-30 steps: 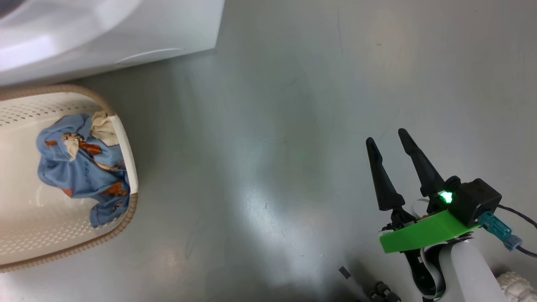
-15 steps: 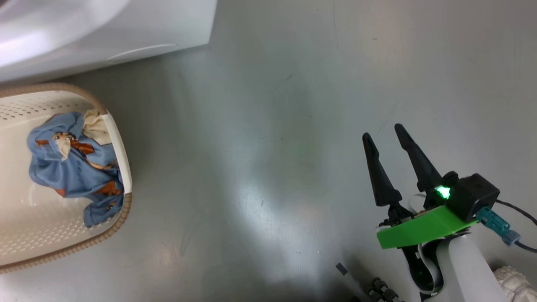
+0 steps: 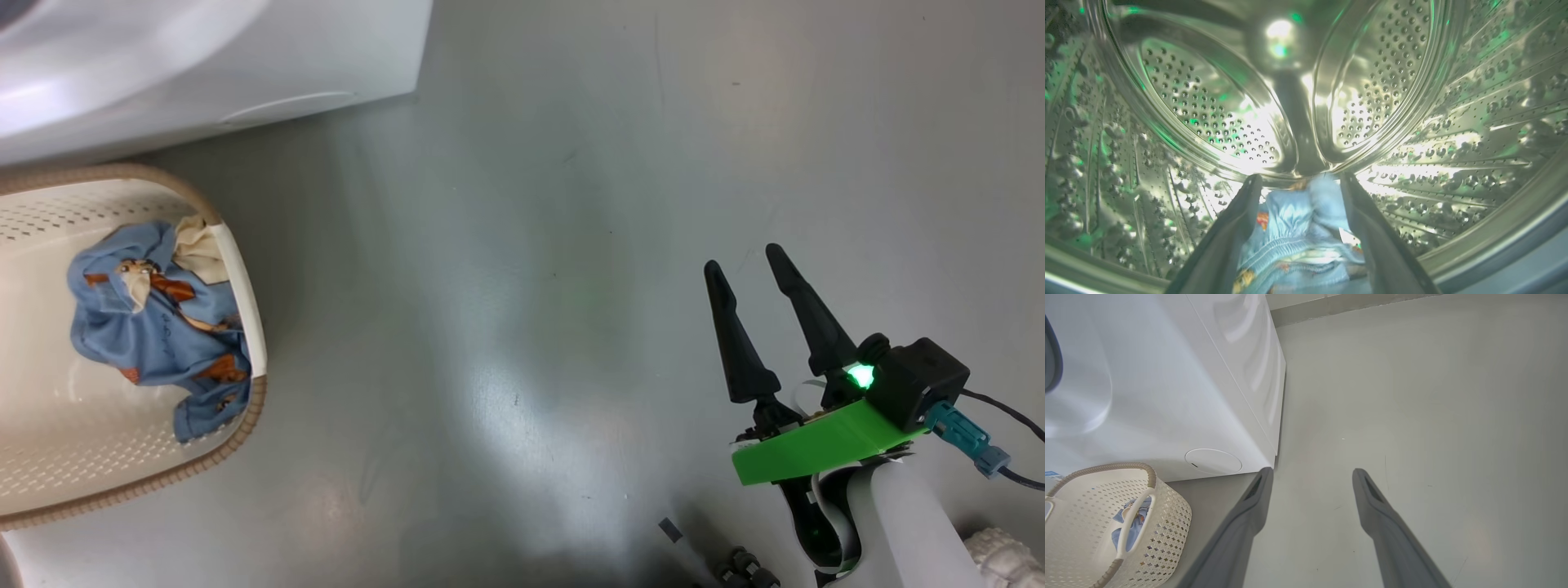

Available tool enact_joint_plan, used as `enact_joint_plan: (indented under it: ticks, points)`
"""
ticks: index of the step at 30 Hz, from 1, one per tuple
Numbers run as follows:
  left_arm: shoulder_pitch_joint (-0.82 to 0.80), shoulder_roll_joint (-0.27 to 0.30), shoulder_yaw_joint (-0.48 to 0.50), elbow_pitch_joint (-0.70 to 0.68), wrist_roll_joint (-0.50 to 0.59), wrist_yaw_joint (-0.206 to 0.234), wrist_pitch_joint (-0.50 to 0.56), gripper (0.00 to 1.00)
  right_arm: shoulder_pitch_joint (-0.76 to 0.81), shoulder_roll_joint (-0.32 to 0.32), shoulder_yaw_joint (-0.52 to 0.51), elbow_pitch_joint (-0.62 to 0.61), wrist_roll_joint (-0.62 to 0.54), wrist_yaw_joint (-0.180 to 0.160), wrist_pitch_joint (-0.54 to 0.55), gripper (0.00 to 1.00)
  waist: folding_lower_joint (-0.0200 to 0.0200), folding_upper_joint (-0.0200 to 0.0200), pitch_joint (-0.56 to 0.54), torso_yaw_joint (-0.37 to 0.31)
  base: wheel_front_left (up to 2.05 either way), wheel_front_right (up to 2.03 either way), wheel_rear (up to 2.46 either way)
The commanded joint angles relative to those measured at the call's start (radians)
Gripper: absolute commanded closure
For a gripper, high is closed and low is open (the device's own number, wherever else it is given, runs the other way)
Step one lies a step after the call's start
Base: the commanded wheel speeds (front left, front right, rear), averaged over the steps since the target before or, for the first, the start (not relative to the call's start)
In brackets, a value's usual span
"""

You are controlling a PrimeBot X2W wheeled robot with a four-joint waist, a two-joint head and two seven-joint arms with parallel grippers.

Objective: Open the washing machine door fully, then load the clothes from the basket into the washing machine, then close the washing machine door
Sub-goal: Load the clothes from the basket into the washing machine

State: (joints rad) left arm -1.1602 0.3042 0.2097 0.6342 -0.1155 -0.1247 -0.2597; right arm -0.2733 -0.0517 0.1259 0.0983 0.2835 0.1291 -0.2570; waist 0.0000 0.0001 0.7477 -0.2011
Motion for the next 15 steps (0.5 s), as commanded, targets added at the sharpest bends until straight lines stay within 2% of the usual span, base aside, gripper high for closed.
enact_joint_plan:
  ticks: [1, 15]
  points:
    - [-0.011, 0.045, 0.015, 0.003, -0.006, -0.003, -0.002, 0.0, 0.02, 0.001, 0.02, -0.015, 0.0, 0.002, -0.005, 0.0, 0.0, -0.0001, -0.005, 0.005, 0.0, 0.0, 0.0]
    - [0.005, 0.013, -0.005, 0.111, -0.013, -0.005, -0.002, 0.0, 0.01, 0.001, 0.014, 0.0, -0.002, 0.002, -0.005, 0.0, 0.0, -0.0001, -0.049, 0.03, 0.0, 0.0, 0.0]
